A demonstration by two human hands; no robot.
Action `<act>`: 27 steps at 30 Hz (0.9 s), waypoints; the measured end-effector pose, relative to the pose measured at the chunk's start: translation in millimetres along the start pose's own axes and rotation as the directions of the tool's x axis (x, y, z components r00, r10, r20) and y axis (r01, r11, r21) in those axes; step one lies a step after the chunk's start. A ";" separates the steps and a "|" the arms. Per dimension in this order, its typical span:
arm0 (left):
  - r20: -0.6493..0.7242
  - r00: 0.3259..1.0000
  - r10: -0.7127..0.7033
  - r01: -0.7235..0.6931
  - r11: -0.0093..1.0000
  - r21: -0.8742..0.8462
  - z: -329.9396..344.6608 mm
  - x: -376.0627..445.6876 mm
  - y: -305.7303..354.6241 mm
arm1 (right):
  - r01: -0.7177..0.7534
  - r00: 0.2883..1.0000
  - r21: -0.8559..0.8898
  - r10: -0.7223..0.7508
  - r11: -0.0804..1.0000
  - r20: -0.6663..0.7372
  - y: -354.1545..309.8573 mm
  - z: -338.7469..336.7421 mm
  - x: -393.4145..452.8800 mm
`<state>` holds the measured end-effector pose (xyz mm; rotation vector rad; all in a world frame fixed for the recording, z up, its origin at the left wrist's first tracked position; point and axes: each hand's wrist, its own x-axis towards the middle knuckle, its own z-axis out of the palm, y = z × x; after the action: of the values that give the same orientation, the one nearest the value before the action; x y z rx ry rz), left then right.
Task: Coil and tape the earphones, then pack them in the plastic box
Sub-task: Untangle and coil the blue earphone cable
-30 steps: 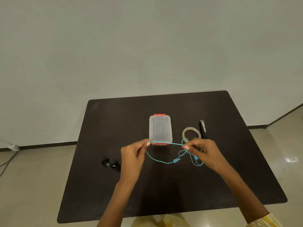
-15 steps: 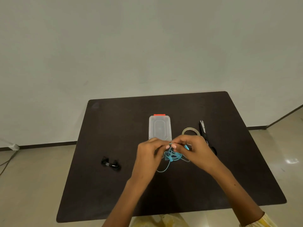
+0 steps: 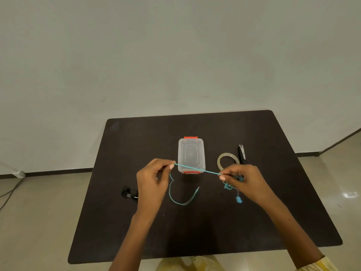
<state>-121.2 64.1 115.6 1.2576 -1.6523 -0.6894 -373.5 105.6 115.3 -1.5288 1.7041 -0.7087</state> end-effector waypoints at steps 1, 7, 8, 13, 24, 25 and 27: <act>0.002 1.000 -0.009 0.009 1.000 -0.003 0.5 -1.3 -0.8 | -0.012 1.000 -0.005 0.012 1.000 0.002 -0.5 0.2 0.4; 0.223 0.971 -0.090 0.028 0.963 0.267 -5.9 1.8 -12.0 | -0.015 0.999 -0.004 0.014 1.000 -0.050 -8.0 1.8 2.7; 0.268 0.960 -0.084 -0.012 0.940 0.340 -4.4 2.9 -10.7 | -0.006 0.998 0.006 0.006 1.000 -0.056 -10.7 2.8 2.4; 0.382 0.923 0.046 -0.078 0.995 0.067 21.6 0.1 18.6 | 0.105 0.993 0.048 -0.101 0.993 -0.068 -29.4 15.1 2.4; 0.235 0.969 -0.070 0.127 0.963 -0.238 33.1 1.1 23.8 | 0.134 0.975 -0.164 -0.159 0.977 -0.152 -13.3 30.2 5.1; 0.236 0.968 -0.088 0.151 0.953 -0.264 33.4 0.3 23.3 | 0.113 0.979 -0.173 -0.140 0.978 -0.149 -8.5 32.1 5.2; 0.243 0.963 -0.118 0.189 0.936 -0.298 34.3 -2.1 22.2 | 0.081 0.986 -0.150 -0.101 0.985 -0.131 -0.4 34.5 6.9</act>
<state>-161.5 70.0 119.2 1.1126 -1.5478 -1.1818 -345.4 101.0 94.5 -1.7013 1.8312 -0.7681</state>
